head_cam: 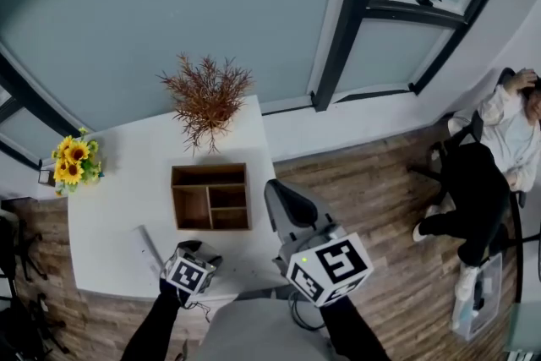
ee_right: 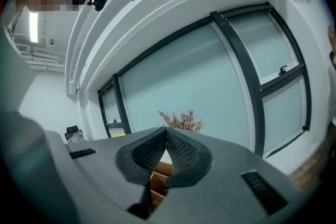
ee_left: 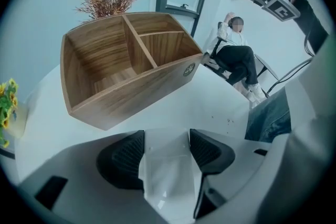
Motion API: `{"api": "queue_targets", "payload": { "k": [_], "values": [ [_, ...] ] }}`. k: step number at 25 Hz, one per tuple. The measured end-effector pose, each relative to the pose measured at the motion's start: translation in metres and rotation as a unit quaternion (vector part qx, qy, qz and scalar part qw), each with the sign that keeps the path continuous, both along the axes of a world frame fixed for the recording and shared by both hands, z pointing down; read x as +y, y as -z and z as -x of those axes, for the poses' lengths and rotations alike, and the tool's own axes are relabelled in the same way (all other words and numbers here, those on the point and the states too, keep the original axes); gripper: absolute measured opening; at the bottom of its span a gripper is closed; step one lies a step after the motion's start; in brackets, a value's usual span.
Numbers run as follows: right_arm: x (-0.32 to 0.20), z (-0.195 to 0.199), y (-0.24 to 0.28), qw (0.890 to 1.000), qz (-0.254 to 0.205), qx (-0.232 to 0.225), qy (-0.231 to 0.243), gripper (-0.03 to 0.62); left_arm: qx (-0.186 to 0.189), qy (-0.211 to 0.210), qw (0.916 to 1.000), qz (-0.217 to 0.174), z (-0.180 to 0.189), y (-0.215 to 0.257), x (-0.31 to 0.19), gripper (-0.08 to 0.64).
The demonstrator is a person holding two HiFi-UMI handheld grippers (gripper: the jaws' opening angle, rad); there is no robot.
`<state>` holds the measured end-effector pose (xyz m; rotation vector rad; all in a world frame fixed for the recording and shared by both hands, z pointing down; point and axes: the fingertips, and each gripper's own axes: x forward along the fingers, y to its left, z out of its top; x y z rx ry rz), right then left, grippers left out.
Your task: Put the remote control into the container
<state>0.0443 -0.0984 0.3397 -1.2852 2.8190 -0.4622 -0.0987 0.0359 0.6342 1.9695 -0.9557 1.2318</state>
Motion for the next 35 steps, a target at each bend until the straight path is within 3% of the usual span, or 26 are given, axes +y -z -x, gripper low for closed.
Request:
{"api": "queue_targets", "payload": {
  "k": [11, 24, 35],
  "values": [
    [-0.001, -0.004, 0.002, 1.0, -0.002, 0.0, -0.001, 0.005, 0.006, 0.018, 0.9998, -0.009, 0.013, 0.025, 0.009, 0.27],
    [0.002, 0.003, 0.002, 1.0, -0.002, -0.002, 0.008, 0.005, 0.019, 0.055, 0.9947, -0.085, 0.026, 0.07, 0.01, 0.261],
    [0.01, 0.009, 0.002, 1.0, -0.003, 0.0, 0.015, 0.005, 0.027, 0.055, 0.9907, -0.121, 0.026, 0.088, 0.021, 0.259]
  ]
}}
